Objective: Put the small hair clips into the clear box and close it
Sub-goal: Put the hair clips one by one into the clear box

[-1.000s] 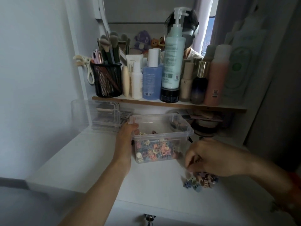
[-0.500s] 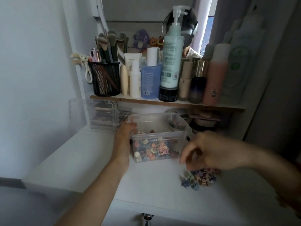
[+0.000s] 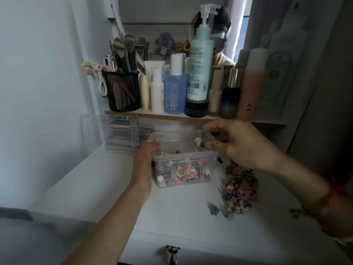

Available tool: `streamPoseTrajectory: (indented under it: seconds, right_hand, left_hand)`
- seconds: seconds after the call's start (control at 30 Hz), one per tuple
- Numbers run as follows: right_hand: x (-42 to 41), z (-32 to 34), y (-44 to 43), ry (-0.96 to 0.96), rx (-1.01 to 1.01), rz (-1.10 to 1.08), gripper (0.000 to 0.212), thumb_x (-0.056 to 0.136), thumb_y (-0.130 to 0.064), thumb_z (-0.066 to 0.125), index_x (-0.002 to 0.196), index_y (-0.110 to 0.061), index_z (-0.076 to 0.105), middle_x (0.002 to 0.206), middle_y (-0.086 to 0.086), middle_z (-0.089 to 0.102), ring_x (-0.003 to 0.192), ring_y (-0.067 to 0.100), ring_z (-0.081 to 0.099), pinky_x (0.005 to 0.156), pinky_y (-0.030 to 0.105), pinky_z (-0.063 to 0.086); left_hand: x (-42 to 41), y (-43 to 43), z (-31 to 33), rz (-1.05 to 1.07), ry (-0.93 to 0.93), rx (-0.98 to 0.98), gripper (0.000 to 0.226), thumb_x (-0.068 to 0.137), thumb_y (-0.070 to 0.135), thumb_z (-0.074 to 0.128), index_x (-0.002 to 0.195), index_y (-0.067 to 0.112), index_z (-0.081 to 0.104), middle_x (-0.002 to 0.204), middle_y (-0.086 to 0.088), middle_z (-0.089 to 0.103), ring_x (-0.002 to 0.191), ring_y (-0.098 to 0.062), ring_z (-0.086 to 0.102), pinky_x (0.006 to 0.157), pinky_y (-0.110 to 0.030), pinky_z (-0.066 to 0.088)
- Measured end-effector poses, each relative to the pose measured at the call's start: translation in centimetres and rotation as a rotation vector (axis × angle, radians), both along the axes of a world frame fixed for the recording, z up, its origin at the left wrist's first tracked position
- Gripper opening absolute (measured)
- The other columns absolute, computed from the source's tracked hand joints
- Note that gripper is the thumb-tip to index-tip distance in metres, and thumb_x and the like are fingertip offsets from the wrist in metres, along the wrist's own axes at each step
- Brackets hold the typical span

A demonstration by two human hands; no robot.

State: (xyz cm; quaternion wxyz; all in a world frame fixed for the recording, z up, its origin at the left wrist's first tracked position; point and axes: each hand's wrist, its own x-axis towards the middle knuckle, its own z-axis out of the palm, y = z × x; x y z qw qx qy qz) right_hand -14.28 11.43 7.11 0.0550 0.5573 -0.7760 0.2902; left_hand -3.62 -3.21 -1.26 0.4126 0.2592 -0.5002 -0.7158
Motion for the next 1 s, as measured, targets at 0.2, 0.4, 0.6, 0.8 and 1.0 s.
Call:
streamPoseTrajectory:
  seconds: [0.2,0.4,0.6,0.8,1.0]
  right_hand:
    - [1.1,-1.7,1.6,-0.017,0.439,0.275,0.017,0.082,-0.029,0.065,0.097,-0.022,0.068,0.080,-0.020,0.058,0.068,-0.014,0.054,0.063,0.000,0.038]
    - [1.1,-2.7,1.3,0.010,0.552,0.281,0.012,0.084,-0.019,0.063,0.095,-0.020,0.069,0.089,-0.016,0.065,0.066,-0.016,0.054,0.065,-0.003,0.037]
    - [0.1,0.9,-0.5,0.014,-0.021,0.027,0.012,0.084,-0.018,0.063,0.096,-0.020,0.060,0.086,-0.010,0.059,0.075,-0.001,0.052,0.062,0.007,0.035]
    - [-0.6,0.4,1.0,0.059,0.187,0.103,0.010,0.083,-0.018,0.064,0.084,-0.027,0.068,0.078,-0.024,0.059,0.070,-0.013,0.054,0.065,-0.006,0.035]
    - [-0.3,-3.0,2.1,0.132,0.692,0.181,0.017,0.083,-0.018,0.059,0.095,-0.018,0.071,0.096,-0.008,0.071,0.080,0.000,0.059,0.068,0.006,0.042]
  left_hand:
    - [0.0,-0.1,-0.1,0.016,-0.009,0.002,0.007,0.087,0.017,0.046,0.083,0.014,0.051,0.076,-0.001,0.049,0.066,-0.013,0.049,0.061,-0.026,0.039]
    - [0.0,0.3,0.2,0.022,-0.004,0.002,0.010,0.089,0.017,0.045,0.091,0.013,0.054,0.079,0.000,0.052,0.066,-0.011,0.050,0.059,-0.023,0.041]
    - [0.0,0.3,0.3,0.023,-0.004,0.011,0.009,0.089,0.017,0.046,0.090,0.015,0.055,0.081,0.001,0.054,0.067,-0.009,0.052,0.056,-0.019,0.043]
    - [0.1,0.3,0.3,0.022,-0.003,0.016,0.010,0.089,0.017,0.046,0.085,0.016,0.055,0.080,0.001,0.053,0.069,-0.011,0.050,0.061,-0.023,0.041]
    - [0.0,0.4,0.2,0.032,-0.019,0.000,0.010,0.089,0.018,0.046,0.085,0.017,0.055,0.080,0.001,0.052,0.069,-0.011,0.050,0.061,-0.024,0.039]
